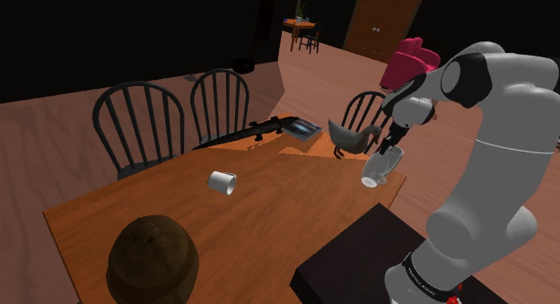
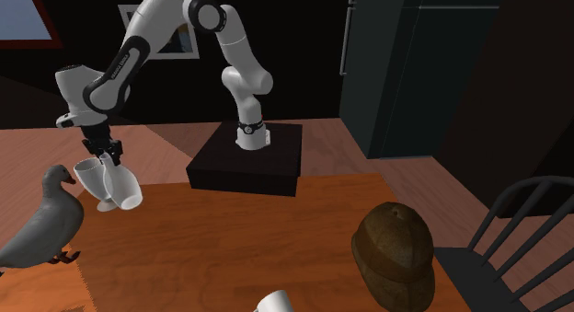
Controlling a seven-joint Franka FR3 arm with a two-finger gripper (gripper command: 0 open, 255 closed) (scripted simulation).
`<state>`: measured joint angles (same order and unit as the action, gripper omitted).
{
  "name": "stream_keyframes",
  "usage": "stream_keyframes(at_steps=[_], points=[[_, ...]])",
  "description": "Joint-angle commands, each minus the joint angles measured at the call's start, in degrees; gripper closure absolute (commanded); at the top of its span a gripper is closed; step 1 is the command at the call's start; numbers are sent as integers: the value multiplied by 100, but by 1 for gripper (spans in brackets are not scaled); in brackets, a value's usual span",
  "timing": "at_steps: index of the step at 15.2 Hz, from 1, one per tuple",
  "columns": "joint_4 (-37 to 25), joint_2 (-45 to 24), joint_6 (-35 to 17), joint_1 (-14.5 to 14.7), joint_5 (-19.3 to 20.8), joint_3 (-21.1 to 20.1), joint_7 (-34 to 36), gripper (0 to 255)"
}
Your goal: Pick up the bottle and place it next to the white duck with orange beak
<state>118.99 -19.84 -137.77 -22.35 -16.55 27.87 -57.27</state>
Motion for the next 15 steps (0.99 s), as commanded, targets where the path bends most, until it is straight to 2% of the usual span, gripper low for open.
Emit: stream_keyframes(at_steps=[1,8,9,14,15], points=[[16,-82,-94,-19,-68,-38,-38,255],[16,-82,-94,-19,-68,-39,-38,255],[17,-81,-93,-19,-68,-39,-37,0],[16,-82,-94,-19,-68,-39,-38,0],[4,67,48,26,47,26,39,0]])
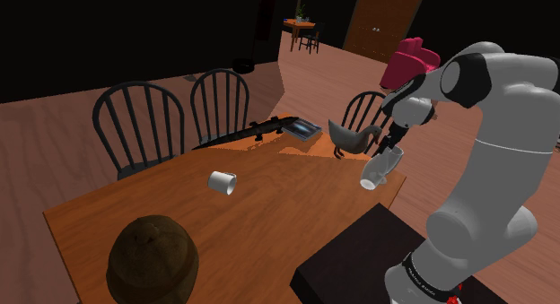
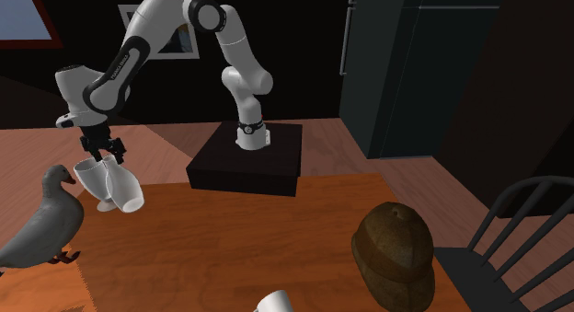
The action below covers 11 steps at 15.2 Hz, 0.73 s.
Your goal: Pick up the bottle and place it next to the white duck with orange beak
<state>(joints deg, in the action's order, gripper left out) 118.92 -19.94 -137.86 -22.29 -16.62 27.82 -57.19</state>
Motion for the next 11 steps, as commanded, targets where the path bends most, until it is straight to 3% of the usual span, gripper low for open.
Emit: stream_keyframes(at_steps=[1,3,11], points=[[-10,220,203,63,167,91,105,0],[-67,468,471,129,364,182,235,0],[-67,469,471,126,365,178,236,0]])
